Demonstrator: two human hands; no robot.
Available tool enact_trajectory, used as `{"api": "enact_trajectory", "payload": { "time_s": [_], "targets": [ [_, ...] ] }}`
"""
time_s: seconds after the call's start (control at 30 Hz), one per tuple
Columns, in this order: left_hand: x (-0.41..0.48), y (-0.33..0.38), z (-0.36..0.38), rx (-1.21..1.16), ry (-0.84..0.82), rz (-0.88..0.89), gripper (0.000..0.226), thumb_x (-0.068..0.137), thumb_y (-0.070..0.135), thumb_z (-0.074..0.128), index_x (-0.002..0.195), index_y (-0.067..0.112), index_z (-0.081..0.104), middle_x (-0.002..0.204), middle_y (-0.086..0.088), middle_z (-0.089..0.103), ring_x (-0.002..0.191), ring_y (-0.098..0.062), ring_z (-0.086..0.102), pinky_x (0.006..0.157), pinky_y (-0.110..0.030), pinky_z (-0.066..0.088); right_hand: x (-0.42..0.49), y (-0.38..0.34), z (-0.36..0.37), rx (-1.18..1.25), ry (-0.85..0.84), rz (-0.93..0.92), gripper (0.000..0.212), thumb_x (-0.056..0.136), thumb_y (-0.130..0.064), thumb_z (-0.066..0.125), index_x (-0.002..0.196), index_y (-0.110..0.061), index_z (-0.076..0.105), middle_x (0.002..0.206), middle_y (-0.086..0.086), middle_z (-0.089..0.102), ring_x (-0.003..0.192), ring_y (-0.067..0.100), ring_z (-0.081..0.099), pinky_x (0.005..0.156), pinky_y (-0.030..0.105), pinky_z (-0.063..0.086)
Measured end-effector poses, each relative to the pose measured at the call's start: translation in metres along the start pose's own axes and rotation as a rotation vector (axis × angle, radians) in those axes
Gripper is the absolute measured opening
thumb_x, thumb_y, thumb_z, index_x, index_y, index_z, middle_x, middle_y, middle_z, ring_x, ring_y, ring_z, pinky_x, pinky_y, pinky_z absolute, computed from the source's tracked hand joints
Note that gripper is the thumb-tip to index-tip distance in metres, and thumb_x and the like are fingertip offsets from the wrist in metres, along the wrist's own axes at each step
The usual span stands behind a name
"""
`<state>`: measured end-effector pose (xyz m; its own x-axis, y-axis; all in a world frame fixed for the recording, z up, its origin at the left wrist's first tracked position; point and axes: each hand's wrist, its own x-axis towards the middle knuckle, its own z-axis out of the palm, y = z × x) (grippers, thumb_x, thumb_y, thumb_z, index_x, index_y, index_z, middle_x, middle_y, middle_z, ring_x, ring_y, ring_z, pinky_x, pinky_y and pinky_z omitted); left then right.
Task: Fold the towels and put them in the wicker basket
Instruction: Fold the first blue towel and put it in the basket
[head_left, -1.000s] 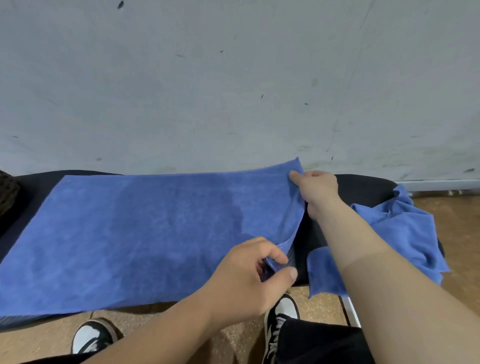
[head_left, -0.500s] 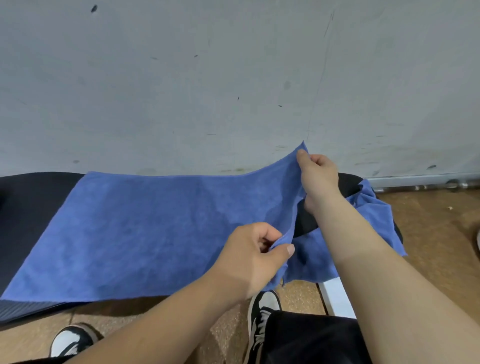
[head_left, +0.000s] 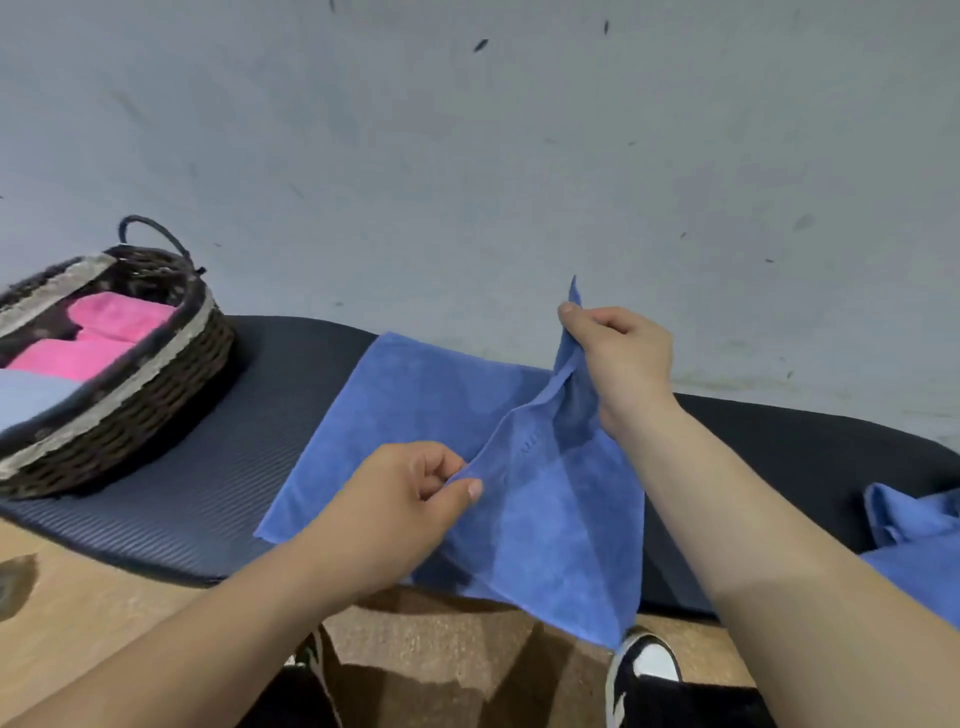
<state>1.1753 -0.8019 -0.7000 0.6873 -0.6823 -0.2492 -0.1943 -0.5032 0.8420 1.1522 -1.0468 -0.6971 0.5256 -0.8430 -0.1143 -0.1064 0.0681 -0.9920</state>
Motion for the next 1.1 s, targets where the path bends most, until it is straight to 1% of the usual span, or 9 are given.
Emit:
{"api": "enact_trajectory", "payload": {
  "time_s": [0.17, 0.33, 0.4, 0.5, 0.57, 0.7, 0.83, 1.0, 1.1],
  "targets": [
    [0.004, -0.046, -0.063, 0.153, 0.061, -0.126, 0.038, 0.092, 0.043, 0.073, 0.070, 0.013, 0.065, 0.060, -0.006, 0.068, 0.051, -0.009, 0.055, 0.059, -0.032, 0.050, -0.006, 0.014, 0.082, -0.106, -0.057, 0.028, 0.030, 0.084, -0.022, 0.080, 0.080, 0.006, 0.069, 0.062, 0.007, 0.056, 0.055, 0.019, 0.049, 0.053, 0.030, 0.044],
    [0.009, -0.082, -0.085, 0.132, 0.099, -0.168, 0.037, 0.095, 0.042, 0.070, 0.072, 0.014, 0.064, 0.056, 0.004, 0.061, 0.047, -0.003, 0.048, 0.055, -0.023, 0.043, -0.004, 0.025, 0.134, -0.197, -0.089, 0.124, 0.022, 0.085, -0.016, 0.078, 0.077, -0.013, 0.058, 0.060, 0.007, 0.057, 0.044, 0.019, 0.051, 0.038, 0.023, 0.043],
    [0.009, -0.083, -0.091, 0.111, 0.097, -0.163, 0.037, 0.095, 0.040, 0.069, 0.071, 0.012, 0.062, 0.057, 0.005, 0.058, 0.049, -0.003, 0.047, 0.052, -0.019, 0.040, -0.001, 0.024, 0.143, -0.223, -0.063, 0.094, 0.021, 0.080, -0.018, 0.076, 0.076, -0.014, 0.056, 0.062, 0.007, 0.057, 0.047, 0.022, 0.052, 0.043, 0.026, 0.043],
    [0.007, -0.080, -0.103, 0.008, 0.073, -0.199, 0.036, 0.092, 0.026, 0.068, 0.061, 0.017, 0.050, 0.055, 0.006, 0.046, 0.053, -0.011, 0.041, 0.051, -0.023, 0.035, 0.002, 0.013, 0.155, -0.242, -0.011, 0.008, 0.018, 0.068, -0.023, 0.069, 0.067, -0.018, 0.052, 0.062, 0.006, 0.056, 0.055, 0.025, 0.051, 0.053, 0.033, 0.043],
    [0.008, -0.081, -0.110, -0.034, 0.105, -0.225, 0.033, 0.086, 0.019, 0.066, 0.059, 0.018, 0.047, 0.052, 0.004, 0.042, 0.052, -0.013, 0.039, 0.052, -0.025, 0.036, 0.003, 0.006, 0.165, -0.237, -0.022, -0.012, 0.016, 0.067, -0.022, 0.068, 0.067, -0.018, 0.053, 0.062, 0.006, 0.057, 0.054, 0.024, 0.051, 0.053, 0.032, 0.041],
    [0.011, -0.097, -0.119, 0.103, 0.170, -0.276, 0.026, 0.089, 0.023, 0.067, 0.069, 0.008, 0.059, 0.051, -0.003, 0.064, 0.046, -0.018, 0.064, 0.055, -0.037, 0.058, -0.001, 0.016, 0.190, -0.308, -0.159, 0.081, 0.016, 0.081, -0.014, 0.067, 0.070, -0.012, 0.055, 0.059, 0.012, 0.059, 0.044, 0.023, 0.051, 0.048, 0.030, 0.041],
    [0.012, -0.110, -0.120, 0.186, 0.129, -0.366, 0.033, 0.097, 0.039, 0.066, 0.077, 0.014, 0.059, 0.060, -0.009, 0.073, 0.048, -0.023, 0.072, 0.051, -0.027, 0.051, 0.000, 0.045, 0.205, -0.303, -0.228, 0.244, 0.032, 0.093, -0.013, 0.069, 0.067, -0.013, 0.050, 0.060, 0.012, 0.061, 0.048, 0.025, 0.052, 0.045, 0.028, 0.042],
    [0.015, -0.116, -0.118, 0.244, 0.114, -0.391, 0.035, 0.098, 0.044, 0.065, 0.081, 0.013, 0.063, 0.064, -0.009, 0.075, 0.054, -0.025, 0.073, 0.051, -0.028, 0.053, 0.005, 0.050, 0.215, -0.407, -0.225, 0.175, 0.027, 0.092, -0.011, 0.064, 0.066, -0.008, 0.057, 0.059, 0.014, 0.064, 0.041, 0.023, 0.051, 0.042, 0.026, 0.041],
    [0.015, -0.118, -0.119, 0.211, 0.112, -0.411, 0.033, 0.099, 0.042, 0.063, 0.083, 0.014, 0.062, 0.065, -0.010, 0.075, 0.052, -0.022, 0.072, 0.052, -0.029, 0.054, 0.010, 0.045, 0.222, -0.430, -0.187, 0.091, 0.015, 0.085, -0.013, 0.063, 0.075, -0.002, 0.067, 0.070, 0.025, 0.071, 0.042, 0.023, 0.053, 0.045, 0.027, 0.043]
  ]
}}
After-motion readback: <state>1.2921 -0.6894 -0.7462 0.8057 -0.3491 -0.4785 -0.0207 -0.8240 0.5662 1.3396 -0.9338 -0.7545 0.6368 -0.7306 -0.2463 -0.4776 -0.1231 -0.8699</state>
